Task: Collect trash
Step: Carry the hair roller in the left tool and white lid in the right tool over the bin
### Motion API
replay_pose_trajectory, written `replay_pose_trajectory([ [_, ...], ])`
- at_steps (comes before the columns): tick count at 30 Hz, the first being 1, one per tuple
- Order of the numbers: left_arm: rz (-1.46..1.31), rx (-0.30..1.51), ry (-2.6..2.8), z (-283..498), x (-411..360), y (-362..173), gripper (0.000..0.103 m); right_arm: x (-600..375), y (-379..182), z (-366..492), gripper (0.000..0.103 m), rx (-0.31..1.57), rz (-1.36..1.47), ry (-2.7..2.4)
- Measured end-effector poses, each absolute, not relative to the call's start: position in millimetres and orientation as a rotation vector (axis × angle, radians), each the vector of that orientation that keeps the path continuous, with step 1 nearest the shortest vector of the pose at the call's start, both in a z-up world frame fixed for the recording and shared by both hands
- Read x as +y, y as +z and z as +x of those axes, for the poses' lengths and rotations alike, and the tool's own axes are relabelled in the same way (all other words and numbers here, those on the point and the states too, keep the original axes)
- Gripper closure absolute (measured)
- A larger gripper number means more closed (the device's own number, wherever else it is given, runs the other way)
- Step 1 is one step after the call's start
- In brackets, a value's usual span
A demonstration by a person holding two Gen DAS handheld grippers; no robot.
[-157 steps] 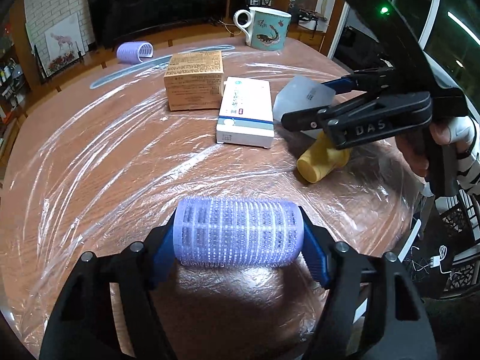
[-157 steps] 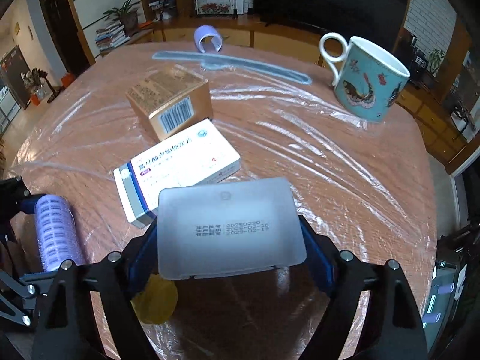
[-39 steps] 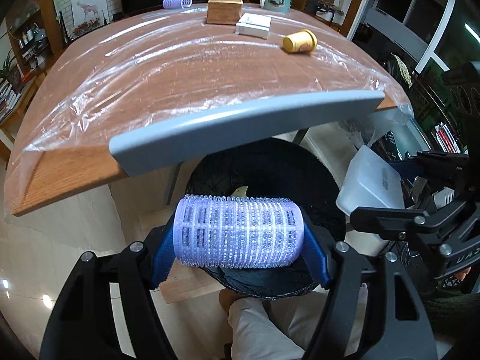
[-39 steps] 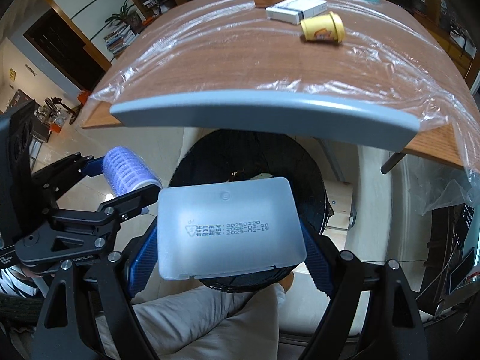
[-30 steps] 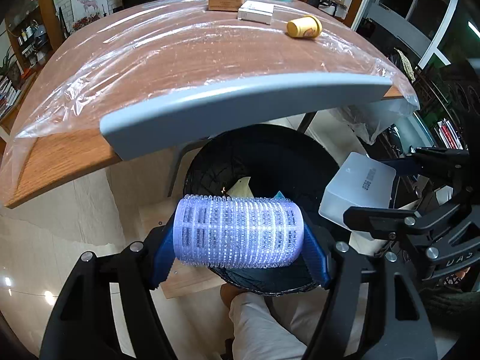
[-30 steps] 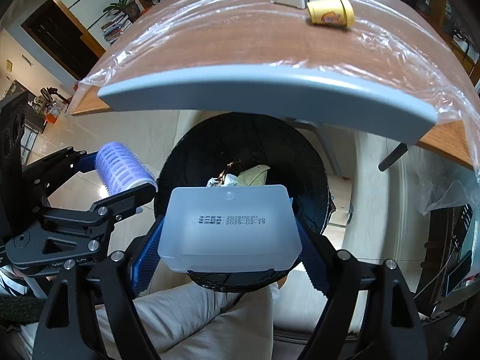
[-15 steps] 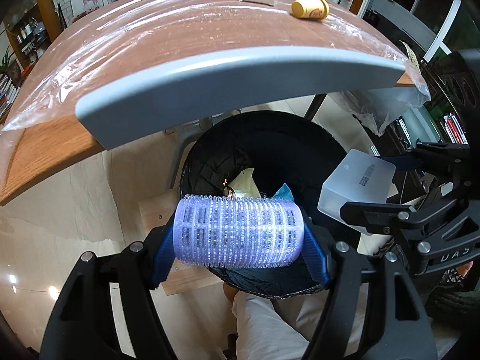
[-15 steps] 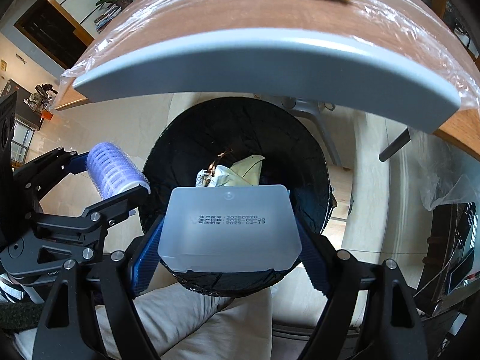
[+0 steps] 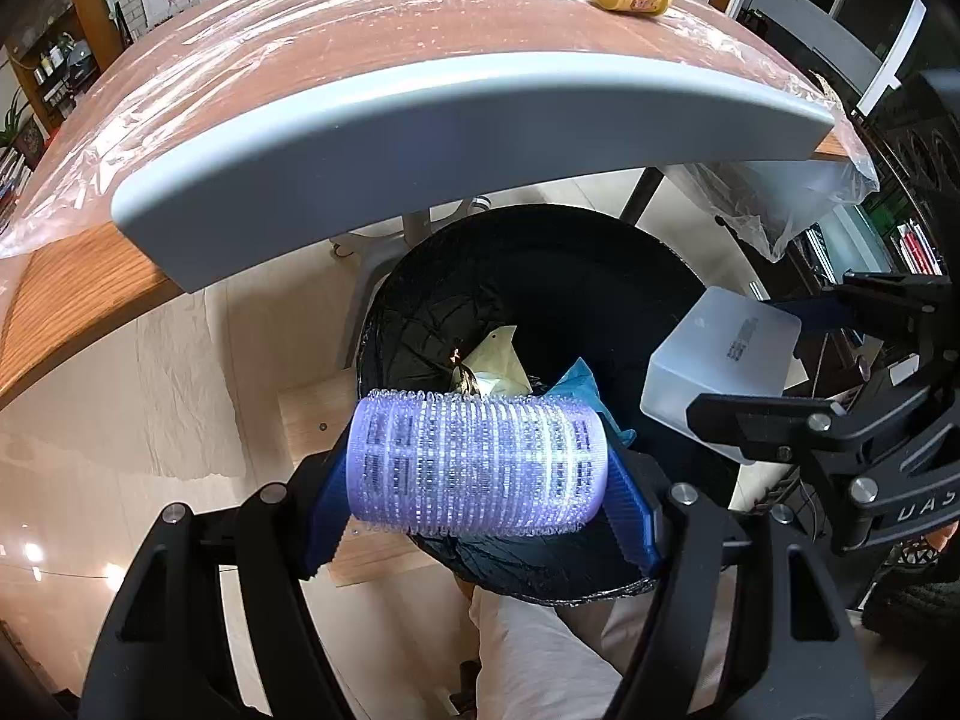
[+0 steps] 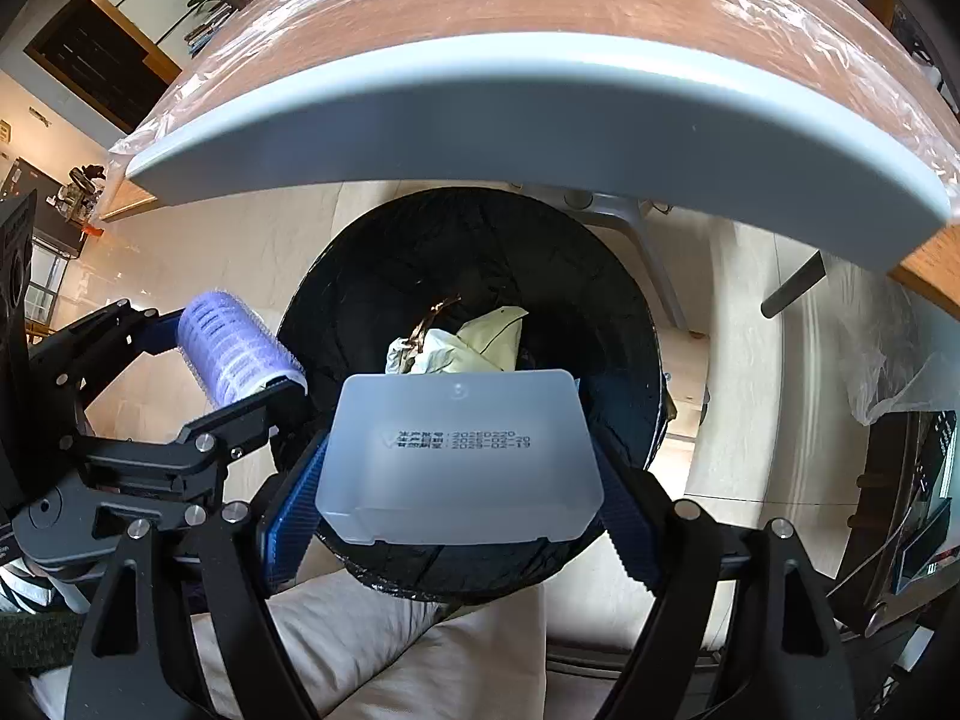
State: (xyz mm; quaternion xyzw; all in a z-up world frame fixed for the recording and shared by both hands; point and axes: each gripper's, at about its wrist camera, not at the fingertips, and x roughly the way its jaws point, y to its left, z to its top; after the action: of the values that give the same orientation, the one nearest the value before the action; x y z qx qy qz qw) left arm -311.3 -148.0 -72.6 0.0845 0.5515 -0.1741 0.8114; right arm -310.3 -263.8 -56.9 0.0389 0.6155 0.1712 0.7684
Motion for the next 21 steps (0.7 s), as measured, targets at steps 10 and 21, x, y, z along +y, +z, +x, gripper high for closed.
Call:
replay_pose_trajectory([
  [10,0.196,1.194,-0.363,-307.1,-150.8,-79.2,0.031,-265.9,-58.1,-307.1,0.023,1.333,0.083,0.367],
  [21,0.226,1.197,-0.369,-306.2,-155.9,-80.7,0.031,-268.4,-57.6,-305.1,0.023,1.338,0.095,0.364],
])
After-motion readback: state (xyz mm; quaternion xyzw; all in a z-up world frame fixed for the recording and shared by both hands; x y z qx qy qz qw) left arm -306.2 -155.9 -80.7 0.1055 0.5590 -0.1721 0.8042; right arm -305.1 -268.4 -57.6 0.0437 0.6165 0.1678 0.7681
